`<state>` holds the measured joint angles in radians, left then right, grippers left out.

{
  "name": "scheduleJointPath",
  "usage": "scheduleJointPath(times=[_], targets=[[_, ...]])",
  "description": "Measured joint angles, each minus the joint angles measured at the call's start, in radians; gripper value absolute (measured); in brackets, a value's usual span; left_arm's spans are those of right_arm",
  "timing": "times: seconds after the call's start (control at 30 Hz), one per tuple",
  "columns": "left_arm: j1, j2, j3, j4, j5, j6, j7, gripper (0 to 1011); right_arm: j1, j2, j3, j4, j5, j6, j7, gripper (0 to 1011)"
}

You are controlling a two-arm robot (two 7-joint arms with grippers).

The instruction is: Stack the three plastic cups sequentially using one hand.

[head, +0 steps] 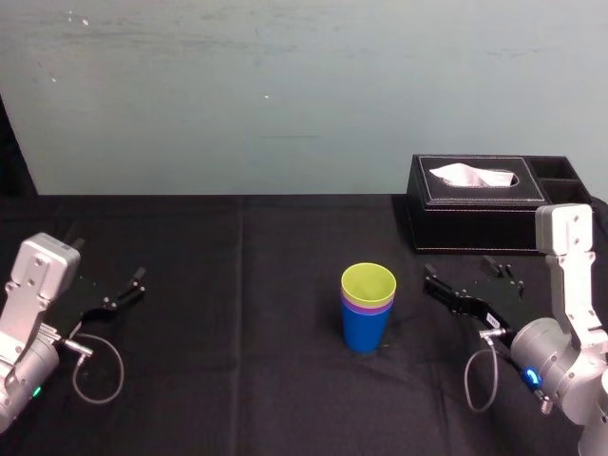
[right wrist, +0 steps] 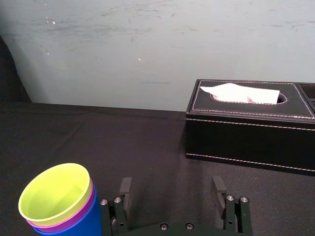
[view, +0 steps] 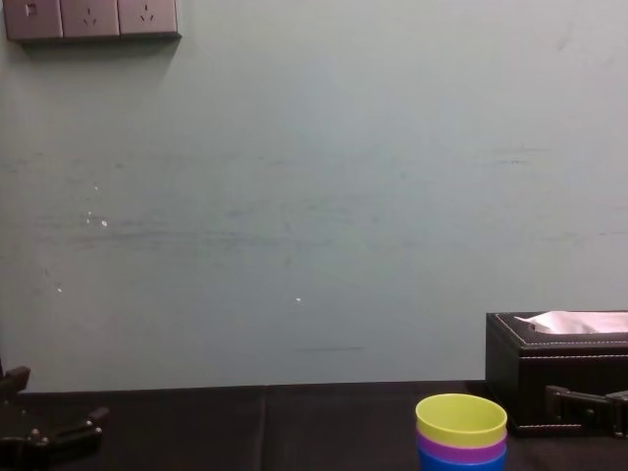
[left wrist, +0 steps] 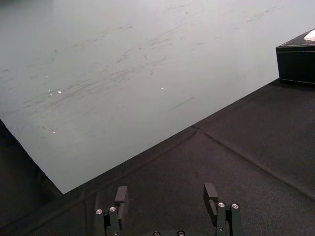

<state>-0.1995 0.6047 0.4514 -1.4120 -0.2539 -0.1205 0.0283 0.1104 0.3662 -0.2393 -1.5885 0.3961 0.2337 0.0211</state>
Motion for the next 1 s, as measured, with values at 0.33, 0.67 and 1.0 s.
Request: scheduleJointPath(times=[0.33,0.67,1.0], targets=[[0.0,0.0,0.0,0.0,0.0,0.0,0.0,1000,0.0,0.0,0.0,0.0,0.0,0.0,0.0,1003],[0.0,0.0,0.0,0.0,0.0,0.0,0.0,1000,0.0,0.0,0.0,0.0,0.0,0.0,0.0,1003],[0.0,0.0,0.0,0.0,0.0,0.0,0.0,1000,0.0,0.0,0.0,0.0,0.0,0.0,0.0,1003]])
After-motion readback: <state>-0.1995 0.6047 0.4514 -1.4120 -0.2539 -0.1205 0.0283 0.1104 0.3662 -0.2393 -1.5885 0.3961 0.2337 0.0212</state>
